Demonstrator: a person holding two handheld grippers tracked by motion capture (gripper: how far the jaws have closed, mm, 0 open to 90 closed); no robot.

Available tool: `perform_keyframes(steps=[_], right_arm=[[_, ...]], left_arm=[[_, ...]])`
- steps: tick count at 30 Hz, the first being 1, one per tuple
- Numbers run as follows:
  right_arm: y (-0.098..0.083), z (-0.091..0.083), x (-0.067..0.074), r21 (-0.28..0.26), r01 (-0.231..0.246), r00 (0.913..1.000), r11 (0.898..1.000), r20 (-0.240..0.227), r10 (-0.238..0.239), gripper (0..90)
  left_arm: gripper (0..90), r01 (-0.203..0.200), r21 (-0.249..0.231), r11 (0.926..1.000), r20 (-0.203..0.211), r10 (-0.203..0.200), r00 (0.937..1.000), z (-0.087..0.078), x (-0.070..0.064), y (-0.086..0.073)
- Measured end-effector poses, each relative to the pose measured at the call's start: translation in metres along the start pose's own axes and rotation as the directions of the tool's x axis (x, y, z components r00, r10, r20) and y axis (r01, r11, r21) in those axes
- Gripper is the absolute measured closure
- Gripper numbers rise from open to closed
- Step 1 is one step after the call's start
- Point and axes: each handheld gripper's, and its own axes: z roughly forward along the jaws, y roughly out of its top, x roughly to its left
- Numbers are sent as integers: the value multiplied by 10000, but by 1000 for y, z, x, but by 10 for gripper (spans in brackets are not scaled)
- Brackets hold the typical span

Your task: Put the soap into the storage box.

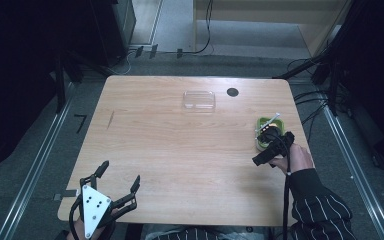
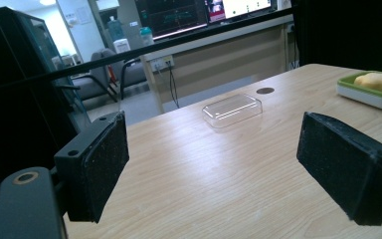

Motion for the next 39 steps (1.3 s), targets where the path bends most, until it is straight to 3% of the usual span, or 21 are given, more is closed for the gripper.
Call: perform_keyframes(steps=[7, 21, 33, 39], right_arm=[[-17, 4, 22, 509, 326, 9994, 9982, -109, -321, 11], [-49, 13, 43, 1190, 665, 9977, 9907, -174, -649, 9], [-73, 15, 54, 1156, 714, 9972, 9907, -297, -684, 9], [-83, 12, 59, 1051, 815, 9967, 9911, -133, -806, 10]], left_arm=[[130, -16, 8, 10000, 0, 16, 10000, 0, 0, 0], [130, -22, 12, 10000, 20, 22, 10000, 1, -1, 0], [130, -47, 17, 10000, 32, 47, 10000, 1, -1, 0], [130, -66, 23, 10000, 29, 66, 10000, 1, -1, 0]])
